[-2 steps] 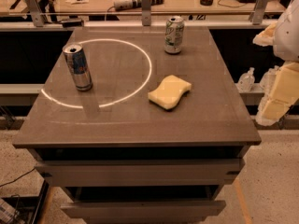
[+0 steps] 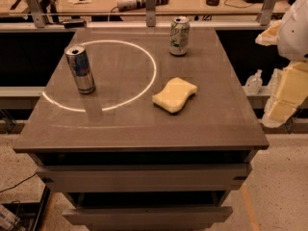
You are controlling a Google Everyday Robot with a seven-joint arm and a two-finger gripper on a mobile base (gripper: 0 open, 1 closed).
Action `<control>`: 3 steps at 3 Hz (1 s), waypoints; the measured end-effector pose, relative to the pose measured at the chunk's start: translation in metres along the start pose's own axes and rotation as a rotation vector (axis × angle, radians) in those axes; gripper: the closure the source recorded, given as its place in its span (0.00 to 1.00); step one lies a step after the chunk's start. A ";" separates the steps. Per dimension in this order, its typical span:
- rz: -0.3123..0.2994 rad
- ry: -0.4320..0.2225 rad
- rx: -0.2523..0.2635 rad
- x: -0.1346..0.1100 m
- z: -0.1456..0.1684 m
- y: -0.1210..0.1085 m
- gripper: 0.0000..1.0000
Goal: Move sponge near redbull can
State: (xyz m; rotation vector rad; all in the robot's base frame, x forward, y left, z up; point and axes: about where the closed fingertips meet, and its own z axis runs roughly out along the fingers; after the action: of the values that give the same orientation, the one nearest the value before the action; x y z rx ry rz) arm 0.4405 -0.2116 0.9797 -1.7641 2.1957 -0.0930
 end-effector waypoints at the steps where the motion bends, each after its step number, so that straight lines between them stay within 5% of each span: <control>1: -0.089 -0.004 -0.026 -0.017 0.012 -0.006 0.00; 3: -0.310 0.032 -0.080 -0.063 0.051 -0.027 0.00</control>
Offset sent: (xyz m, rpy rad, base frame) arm 0.0466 0.0552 -0.0321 -0.1223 0.0703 0.2992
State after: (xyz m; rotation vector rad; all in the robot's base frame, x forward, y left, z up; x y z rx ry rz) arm 0.4918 -0.1497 0.9508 -2.1497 1.9533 -0.1063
